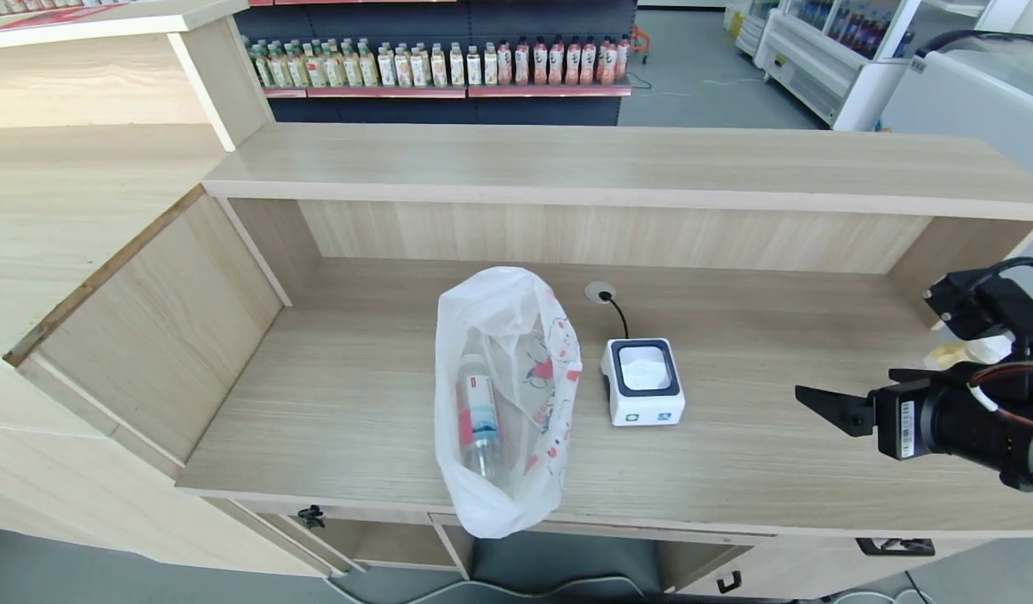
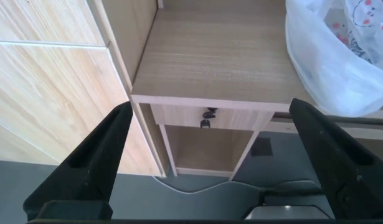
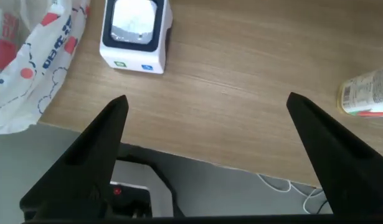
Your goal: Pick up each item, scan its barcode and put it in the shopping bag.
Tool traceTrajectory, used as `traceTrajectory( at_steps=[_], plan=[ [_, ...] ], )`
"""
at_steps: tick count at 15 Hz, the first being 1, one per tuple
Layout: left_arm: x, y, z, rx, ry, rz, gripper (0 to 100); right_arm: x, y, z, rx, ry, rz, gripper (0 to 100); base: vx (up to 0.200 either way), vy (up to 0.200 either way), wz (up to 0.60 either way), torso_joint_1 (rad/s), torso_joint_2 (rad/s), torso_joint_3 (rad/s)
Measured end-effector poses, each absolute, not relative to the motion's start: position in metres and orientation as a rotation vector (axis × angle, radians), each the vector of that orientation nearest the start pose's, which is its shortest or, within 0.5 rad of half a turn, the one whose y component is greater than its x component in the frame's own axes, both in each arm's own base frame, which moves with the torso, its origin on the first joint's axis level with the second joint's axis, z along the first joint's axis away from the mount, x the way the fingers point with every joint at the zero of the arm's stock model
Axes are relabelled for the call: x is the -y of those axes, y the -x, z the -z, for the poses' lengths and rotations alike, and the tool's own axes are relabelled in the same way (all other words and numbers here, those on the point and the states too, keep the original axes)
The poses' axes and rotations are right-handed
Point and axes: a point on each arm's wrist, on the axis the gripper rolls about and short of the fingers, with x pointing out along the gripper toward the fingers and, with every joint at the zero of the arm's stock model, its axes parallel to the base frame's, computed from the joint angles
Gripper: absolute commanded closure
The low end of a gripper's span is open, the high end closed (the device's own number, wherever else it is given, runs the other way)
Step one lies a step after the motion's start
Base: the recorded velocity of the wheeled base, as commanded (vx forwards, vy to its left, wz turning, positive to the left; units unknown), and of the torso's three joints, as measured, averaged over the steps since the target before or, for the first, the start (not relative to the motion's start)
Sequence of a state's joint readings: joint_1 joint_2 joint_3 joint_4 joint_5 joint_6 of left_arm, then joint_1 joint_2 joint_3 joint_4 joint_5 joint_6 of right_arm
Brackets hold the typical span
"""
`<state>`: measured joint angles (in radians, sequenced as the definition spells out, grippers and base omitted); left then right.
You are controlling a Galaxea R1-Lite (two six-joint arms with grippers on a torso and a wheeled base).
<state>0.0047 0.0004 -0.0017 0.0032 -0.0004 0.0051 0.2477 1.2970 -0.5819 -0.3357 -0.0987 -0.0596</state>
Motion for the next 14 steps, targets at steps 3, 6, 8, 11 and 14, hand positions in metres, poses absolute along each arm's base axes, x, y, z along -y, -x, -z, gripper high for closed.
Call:
traceTrajectory(
  at_steps=[3,6,8,11,14],
  plan=[
    [0.000,0.023,-0.076,-0.002,-0.002,-0.005,0,-0.043,-0.185,-0.195,-0.360,0.121,-0.151,0,-0.133,-0.133,0.00,-0.002,0.00,0.000],
    [0.000,0.023,-0.076,-0.002,-0.003,-0.004,0,-0.032,-0.184,-0.192,-0.370,0.150,-0.082,0,0.000,-0.133,0.00,0.003,0.00,0.002],
    [0.000,0.023,-0.076,-0.001,-0.007,-0.004,0,-0.020,-0.185,-0.189,-0.385,0.181,-0.019,0,0.000,-0.200,0.00,-0.002,0.00,0.010],
    [0.000,0.023,-0.076,-0.002,-0.009,-0.004,0,-0.003,-0.185,-0.185,-0.409,0.184,0.059,0,0.000,-0.200,0.00,0.007,0.00,0.005],
    [0.000,0.023,-0.076,-0.002,-0.009,-0.003,0,0.002,-0.184,-0.185,-0.409,0.172,0.074,0,0.000,-0.200,0.00,0.001,0.00,-0.001]
  ],
)
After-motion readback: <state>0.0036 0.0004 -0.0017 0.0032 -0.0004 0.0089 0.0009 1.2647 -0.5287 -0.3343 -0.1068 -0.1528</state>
